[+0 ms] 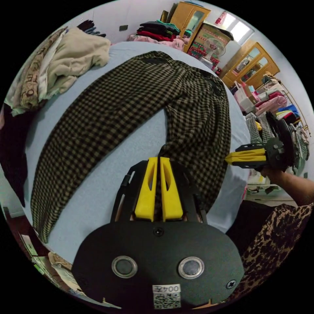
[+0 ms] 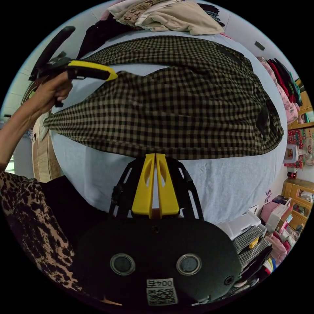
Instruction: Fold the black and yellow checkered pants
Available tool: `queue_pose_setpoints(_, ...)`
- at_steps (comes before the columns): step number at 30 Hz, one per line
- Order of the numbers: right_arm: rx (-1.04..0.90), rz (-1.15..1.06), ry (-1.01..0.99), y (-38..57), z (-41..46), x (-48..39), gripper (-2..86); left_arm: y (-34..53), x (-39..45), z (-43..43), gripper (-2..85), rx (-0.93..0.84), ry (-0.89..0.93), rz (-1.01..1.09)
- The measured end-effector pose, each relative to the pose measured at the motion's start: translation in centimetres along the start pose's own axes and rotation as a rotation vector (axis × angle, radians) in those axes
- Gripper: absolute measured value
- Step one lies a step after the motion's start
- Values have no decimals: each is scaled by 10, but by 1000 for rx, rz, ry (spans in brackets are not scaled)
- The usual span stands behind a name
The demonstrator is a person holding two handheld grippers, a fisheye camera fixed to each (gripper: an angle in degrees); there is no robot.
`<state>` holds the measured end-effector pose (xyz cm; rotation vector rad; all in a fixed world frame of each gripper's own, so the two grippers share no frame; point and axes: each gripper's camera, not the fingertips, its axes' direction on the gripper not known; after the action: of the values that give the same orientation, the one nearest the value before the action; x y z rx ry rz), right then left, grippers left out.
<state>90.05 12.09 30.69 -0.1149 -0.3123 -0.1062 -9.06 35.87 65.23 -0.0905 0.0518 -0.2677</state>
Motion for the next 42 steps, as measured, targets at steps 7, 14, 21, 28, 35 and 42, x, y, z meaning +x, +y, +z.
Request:
queue_pose_setpoints(7, 9, 17, -63, 12, -4, 11, -8, -22, -15, 11, 19, -72, 30, -65)
queue_pose_setpoints(14, 60, 6, -95, 33, -26, 6, -8, 35, -50, -68, 25, 126, 50, -190)
queue_pose_setpoints(21, -8, -133, -47, 38, -13, -23, -8, 198, -79, -154, 26, 212, -31, -446)
queue_pose_setpoints(28, -100, -188, -19, 37, 3, -32, -6, 350, -85, -159, 32, 81, -87, -685)
queue_pose_setpoints(35, -149, -86, -63, 27, 6, -22, -5, 374, -117, -155, 59, 114, 16, -628)
queue_pose_setpoints(42, -185, -59, -29, 18, 9, -25, -7, 346, -127, -173, 40, 149, 32, -431)
